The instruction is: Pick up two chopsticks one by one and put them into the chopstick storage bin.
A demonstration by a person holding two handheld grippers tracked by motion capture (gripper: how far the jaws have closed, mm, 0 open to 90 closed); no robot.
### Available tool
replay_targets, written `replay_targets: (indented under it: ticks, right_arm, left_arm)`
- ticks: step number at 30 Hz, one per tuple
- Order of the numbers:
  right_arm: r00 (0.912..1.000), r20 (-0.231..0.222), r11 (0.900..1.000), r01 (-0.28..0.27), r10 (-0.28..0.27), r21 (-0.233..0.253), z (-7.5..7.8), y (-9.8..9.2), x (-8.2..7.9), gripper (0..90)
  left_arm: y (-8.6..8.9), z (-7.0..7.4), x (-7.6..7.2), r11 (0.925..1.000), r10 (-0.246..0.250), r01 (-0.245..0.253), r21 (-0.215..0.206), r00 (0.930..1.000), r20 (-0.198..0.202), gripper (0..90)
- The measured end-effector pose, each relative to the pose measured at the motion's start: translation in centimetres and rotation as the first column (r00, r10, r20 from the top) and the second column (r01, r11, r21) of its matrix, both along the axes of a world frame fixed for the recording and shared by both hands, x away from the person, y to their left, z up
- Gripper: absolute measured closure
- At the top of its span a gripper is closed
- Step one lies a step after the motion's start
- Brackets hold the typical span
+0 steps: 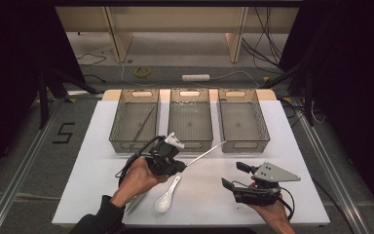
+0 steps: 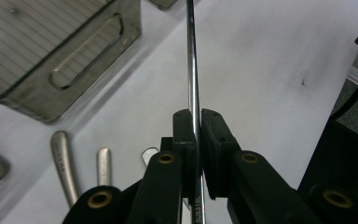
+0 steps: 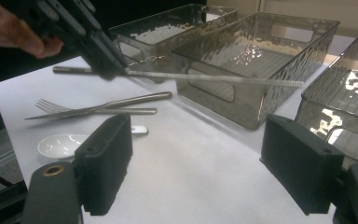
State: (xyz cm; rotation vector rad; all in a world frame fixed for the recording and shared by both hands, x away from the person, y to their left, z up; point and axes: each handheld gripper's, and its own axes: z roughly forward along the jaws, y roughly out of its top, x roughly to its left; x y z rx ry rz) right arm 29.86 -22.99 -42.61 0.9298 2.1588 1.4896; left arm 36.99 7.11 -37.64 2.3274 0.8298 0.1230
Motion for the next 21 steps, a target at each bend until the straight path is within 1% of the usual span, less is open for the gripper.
replay_targets:
  ticks: [2, 5, 6, 9, 10, 12, 14, 16, 19, 21]
  right_arm:
    - [1.0000, 0.000, 1.000, 0.000, 0.000, 0.000, 0.0, 0.0, 0.0, 25.6]
    - [1.0000, -0.001, 1.000, 0.001, -0.001, 0.000, 0.0, 0.0, 0.0, 25.6]
    - [1.0000, 0.000, 1.000, 0.000, 0.000, 0.000, 0.0, 0.0, 0.0, 25.6]
    - [1.0000, -0.001, 1.000, -0.001, 0.001, -0.002, 0.0, 0.0, 0.0, 25.6]
    - [1.0000, -0.001, 1.000, 0.000, 0.000, -0.002, 0.0, 0.0, 0.0, 25.6]
    - [1.0000, -0.002, 1.000, -0.001, 0.001, -0.001, 0.0, 0.0, 0.0, 25.6]
    - [1.0000, -0.002, 1.000, -0.001, 0.001, -0.003, 0.0, 0.1, 0.0, 25.6]
    - [1.0000, -0.003, 1.000, -0.001, 0.001, -0.003, 0.0, 0.1, 0.0, 25.6]
    - [1.0000, -0.003, 1.000, -0.001, 0.001, -0.002, 0.0, 0.1, 0.0, 25.6]
    - [1.0000, -0.004, 1.000, -0.002, 0.002, -0.001, 0.0, 0.1, 0.0, 25.6]
  left_arm:
    - [0.8, 0.5, 0.3, 0.9998, 0.014, -0.014, -0.015, 0.9999, 0.008, 84.6]
    - [2.2, 1.2, 0.8, 0.9976, 0.054, -0.053, -0.046, 0.9980, 0.033, 84.6]
    - [2.7, 1.5, 1.0, 0.9967, 0.067, -0.065, -0.050, 0.9969, 0.043, 84.6]
    - [4.2, 2.1, 1.5, 0.9902, 0.120, -0.114, -0.080, 0.9902, 0.071, 84.6]
    - [4.8, 2.3, 1.8, 0.9876, 0.137, -0.130, -0.087, 0.9872, 0.080, 84.6]
    - [5.7, 2.4, 2.2, 0.9823, 0.175, -0.167, -0.086, 0.9792, 0.103, 84.6]
    - [6.6, 2.4, 2.7, 0.9771, 0.199, -0.189, -0.098, 0.9747, 0.103, 84.6]
    - [7.3, 2.3, 3.2, 0.9700, 0.231, -0.219, -0.104, 0.9662, 0.115, 84.6]
    - [8.6, 2.3, 4.0, 0.9583, 0.274, -0.261, -0.117, 0.9544, 0.118, 84.6]
    - [9.4, 2.4, 4.6, 0.9494, 0.305, -0.290, -0.121, 0.9435, 0.131, 84.6]
